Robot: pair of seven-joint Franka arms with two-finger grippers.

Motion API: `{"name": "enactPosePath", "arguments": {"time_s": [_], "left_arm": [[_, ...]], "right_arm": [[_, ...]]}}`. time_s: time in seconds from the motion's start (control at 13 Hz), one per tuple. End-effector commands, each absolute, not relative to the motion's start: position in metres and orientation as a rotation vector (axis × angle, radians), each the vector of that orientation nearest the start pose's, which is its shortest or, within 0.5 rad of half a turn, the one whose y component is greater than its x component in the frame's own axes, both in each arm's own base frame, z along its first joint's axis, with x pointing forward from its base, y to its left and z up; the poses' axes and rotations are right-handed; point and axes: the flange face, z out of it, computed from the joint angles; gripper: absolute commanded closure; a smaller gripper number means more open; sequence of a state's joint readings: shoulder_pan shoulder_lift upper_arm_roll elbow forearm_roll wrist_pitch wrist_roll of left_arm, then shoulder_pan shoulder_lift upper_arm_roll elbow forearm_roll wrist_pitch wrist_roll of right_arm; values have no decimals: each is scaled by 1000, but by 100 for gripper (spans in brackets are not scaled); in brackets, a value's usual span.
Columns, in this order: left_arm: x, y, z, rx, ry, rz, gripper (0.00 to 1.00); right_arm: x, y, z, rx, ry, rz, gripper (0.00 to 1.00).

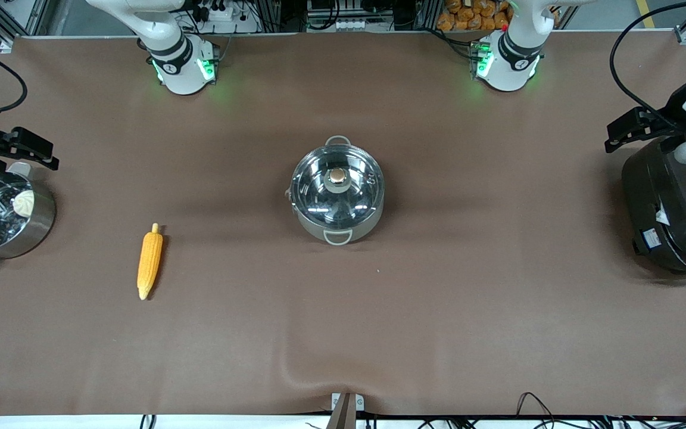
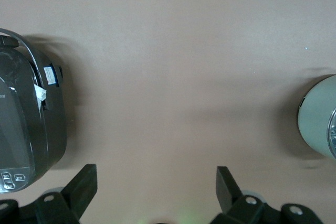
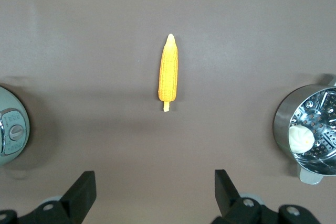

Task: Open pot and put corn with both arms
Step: 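Reach the left gripper to the pot lid while the right gripper reaches the corn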

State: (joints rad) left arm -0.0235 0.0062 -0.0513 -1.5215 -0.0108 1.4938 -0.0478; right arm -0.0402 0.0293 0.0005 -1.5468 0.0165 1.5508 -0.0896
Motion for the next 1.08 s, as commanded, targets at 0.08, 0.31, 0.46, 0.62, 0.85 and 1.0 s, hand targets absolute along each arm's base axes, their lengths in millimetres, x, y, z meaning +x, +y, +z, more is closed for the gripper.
{"name": "enactPosePath", "arguments": {"time_s": [0.08, 0.31, 0.46, 0.62, 0.85, 1.0], "left_arm": [[547, -42, 644, -3155, 11, 36, 0], [547, -44, 651, -3112, 23, 13, 0], [548, -59, 647, -3126, 65, 24, 0], [547, -82, 643, -3127, 106, 36, 0], [548, -138, 625, -3142, 6, 78, 0], [549, -181, 614, -3177, -66, 84, 0]], "right_arm": [[555, -21, 623, -3118, -58, 36, 0], [556, -21, 621, -3117, -58, 41, 0], [558, -23, 617, -3116, -67, 55, 0], [561, -24, 608, -3114, -79, 81, 0], [577, -20, 576, -3107, -94, 130, 0], [586, -16, 542, -3102, -104, 183, 0]]}}
